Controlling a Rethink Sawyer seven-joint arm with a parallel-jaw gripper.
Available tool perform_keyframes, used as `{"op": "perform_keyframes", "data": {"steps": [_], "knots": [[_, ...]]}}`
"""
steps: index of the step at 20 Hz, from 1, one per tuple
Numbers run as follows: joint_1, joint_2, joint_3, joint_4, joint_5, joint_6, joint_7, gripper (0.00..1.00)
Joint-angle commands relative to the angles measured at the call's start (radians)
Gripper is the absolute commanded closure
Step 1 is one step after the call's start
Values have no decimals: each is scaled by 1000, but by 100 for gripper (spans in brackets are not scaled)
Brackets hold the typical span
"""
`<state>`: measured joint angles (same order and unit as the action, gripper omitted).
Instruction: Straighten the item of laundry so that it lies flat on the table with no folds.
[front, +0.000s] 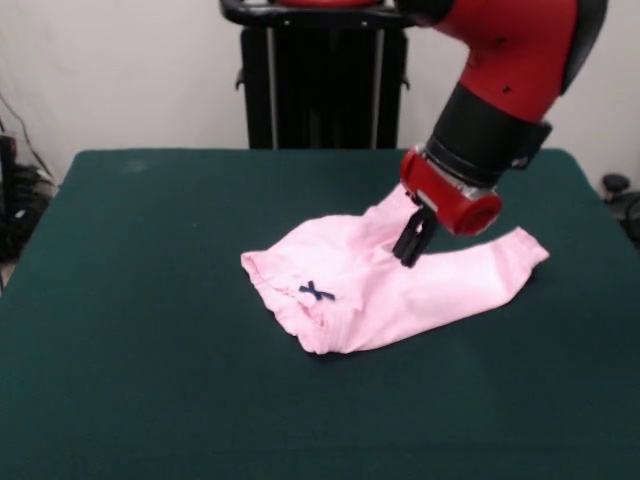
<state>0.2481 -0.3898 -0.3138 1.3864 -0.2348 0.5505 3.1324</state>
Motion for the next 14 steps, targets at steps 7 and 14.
{"op": "perform_keyframes", "data": {"steps": [7, 14], "knots": [[-52, -134, 62, 135, 59, 104, 4, 100], [-33, -12, 21, 80, 16, 25, 74, 100]]}}
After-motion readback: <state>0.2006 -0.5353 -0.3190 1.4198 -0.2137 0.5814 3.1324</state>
